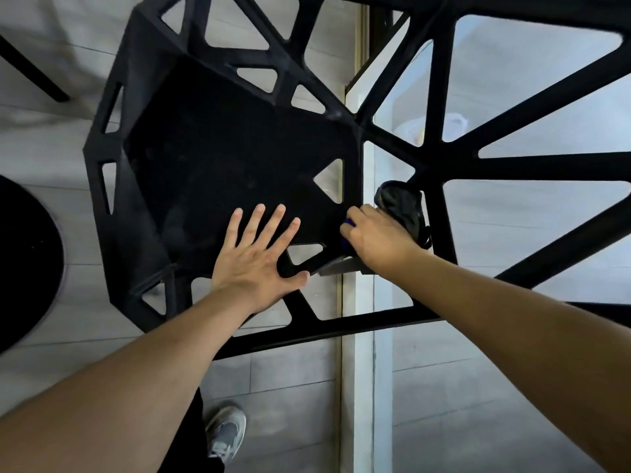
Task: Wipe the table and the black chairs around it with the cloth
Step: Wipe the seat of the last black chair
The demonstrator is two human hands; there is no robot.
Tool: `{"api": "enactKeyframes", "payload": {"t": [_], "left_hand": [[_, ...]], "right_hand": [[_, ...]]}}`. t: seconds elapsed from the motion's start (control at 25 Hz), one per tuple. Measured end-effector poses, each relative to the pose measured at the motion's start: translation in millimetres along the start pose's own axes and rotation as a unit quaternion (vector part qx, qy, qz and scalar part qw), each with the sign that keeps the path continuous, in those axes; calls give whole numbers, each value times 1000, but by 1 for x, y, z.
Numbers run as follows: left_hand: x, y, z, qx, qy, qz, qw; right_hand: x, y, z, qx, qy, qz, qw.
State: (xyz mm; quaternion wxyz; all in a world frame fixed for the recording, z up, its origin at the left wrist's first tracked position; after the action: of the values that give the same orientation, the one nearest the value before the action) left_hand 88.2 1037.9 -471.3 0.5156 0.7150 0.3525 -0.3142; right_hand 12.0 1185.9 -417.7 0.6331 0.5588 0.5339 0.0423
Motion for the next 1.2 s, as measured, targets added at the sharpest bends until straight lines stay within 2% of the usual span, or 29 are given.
{"api": "enactKeyframes", "payload": {"t": [0.12, 0.24, 0.32, 0.44, 0.64, 0.72, 0.92, 1.0, 1.04, 1.12, 1.16, 1.2], "left_hand": [[-3, 2, 0, 6, 1, -9, 1000], [-5, 3, -2, 7, 4, -12, 1000], [-4, 4, -2, 10, 7, -9, 1000], [-5, 3, 0, 9, 17, -16, 1000], [-5, 6, -1, 18, 26, -33, 999], [-4, 5, -1, 23, 22, -31, 999], [-4, 5, -2, 26, 28, -22, 999], [-6, 6, -4, 29, 34, -15, 999], [-6, 6, -5, 30, 34, -8, 999], [-8, 6, -4, 44, 61, 6, 997], [-12, 5, 3, 49, 76, 9, 996], [-20, 3, 18, 47, 79, -4, 996]], "right_hand": [[-8, 4, -14, -10, -68, 10, 998], [-7, 11, -11, 36, 51, 16, 998], [-6, 7, -4, 46, 87, 13, 995], [-21, -13, -11, 96, 51, -57, 992], [-43, -42, -37, 206, -1, -142, 968], [-69, -69, -61, 219, 9, -184, 958], [-97, -105, -83, 236, 16, -221, 946], [-94, -97, -93, 247, -43, -284, 925], [-98, -92, -98, 243, -122, -323, 907], [-97, -86, -101, 197, -340, -388, 834], [-95, -85, -95, 183, -379, -404, 812], [-92, -86, -83, 189, -358, -402, 821]]}}
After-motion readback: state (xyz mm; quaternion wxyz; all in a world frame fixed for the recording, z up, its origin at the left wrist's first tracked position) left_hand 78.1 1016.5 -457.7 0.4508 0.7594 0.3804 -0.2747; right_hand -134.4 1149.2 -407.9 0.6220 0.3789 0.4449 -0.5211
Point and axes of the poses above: each hand's wrist, its own y-axis away from the middle knuckle, its own x-axis out of the palm, z = x × y, the point moved 8 cm from there along -y, towards the middle knuckle, and after that the axes turned 6 degrees about z, right-handed, at the moved point
